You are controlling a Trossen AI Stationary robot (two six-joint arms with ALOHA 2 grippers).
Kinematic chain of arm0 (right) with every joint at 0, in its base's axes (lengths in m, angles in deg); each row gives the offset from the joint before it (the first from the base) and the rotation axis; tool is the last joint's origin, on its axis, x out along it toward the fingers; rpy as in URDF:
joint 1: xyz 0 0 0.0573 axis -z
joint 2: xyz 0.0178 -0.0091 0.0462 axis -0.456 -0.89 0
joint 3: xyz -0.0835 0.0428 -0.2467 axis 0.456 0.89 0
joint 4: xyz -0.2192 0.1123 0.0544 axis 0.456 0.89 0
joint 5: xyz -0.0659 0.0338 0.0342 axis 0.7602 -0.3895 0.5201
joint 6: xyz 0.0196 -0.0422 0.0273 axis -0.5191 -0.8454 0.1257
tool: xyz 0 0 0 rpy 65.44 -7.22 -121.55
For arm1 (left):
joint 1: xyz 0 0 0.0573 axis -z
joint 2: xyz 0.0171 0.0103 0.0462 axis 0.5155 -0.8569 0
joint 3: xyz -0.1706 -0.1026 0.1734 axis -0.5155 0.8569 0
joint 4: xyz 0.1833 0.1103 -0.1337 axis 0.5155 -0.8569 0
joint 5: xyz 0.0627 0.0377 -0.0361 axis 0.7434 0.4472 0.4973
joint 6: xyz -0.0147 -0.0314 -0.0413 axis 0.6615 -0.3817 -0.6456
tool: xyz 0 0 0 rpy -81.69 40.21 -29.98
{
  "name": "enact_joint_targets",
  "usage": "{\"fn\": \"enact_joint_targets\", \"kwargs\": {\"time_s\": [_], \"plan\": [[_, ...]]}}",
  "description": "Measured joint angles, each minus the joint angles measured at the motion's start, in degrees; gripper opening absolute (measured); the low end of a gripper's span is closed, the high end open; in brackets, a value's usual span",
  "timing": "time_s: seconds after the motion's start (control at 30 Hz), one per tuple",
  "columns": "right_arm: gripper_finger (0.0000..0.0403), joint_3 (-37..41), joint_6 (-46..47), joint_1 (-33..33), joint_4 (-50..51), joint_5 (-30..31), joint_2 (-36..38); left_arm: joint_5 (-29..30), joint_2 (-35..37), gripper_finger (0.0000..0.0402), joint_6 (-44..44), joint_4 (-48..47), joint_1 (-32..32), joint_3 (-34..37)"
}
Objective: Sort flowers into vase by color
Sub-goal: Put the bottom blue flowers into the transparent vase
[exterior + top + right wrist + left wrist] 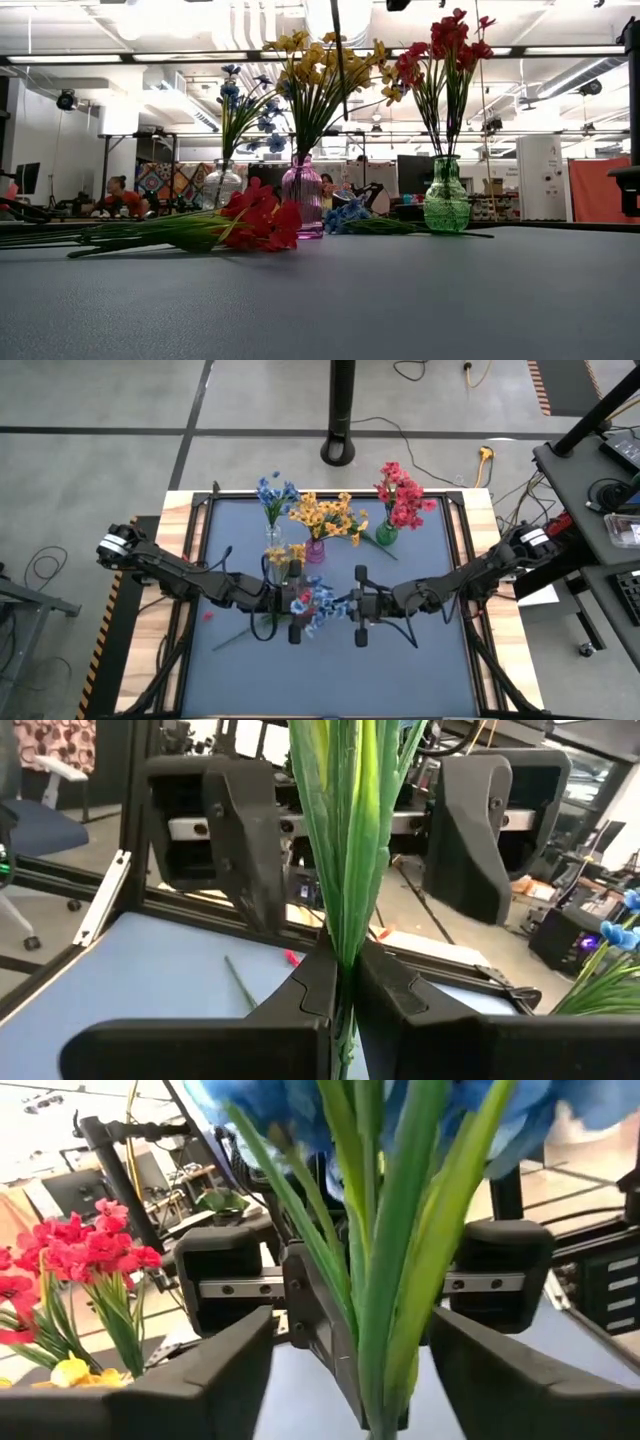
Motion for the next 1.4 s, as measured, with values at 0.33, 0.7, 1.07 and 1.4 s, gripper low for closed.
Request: {"fn": "enact_joint_targets", "kwargs": {"time_s": [0.33, 0.7, 1.07, 1.4], "plan": [[0.0041, 0.0, 1.0, 0.1, -0.3, 0.4, -0.7, 0.0, 0.0, 0.0027, 0.3, -0.7, 0.1, 0.0], [0.0173, -0.4, 2.6, 0.0, 6.6, 4.2, 3.6, 15.6, 2.8, 0.0038, -0.1, -5.3, 0.2, -0.2], [0.0238, -0.6, 2.0, -0.2, 14.3, 7.6, 14.0, 27.3, 16.1, 0.0037, -1.8, -24.7, -0.1, -5.5], [0.0249, -0.5, 5.2, 0.0, 20.3, 7.6, 16.0, 35.7, 26.4, 0.0037, -16.9, -44.7, -4.2, -5.5]]}}
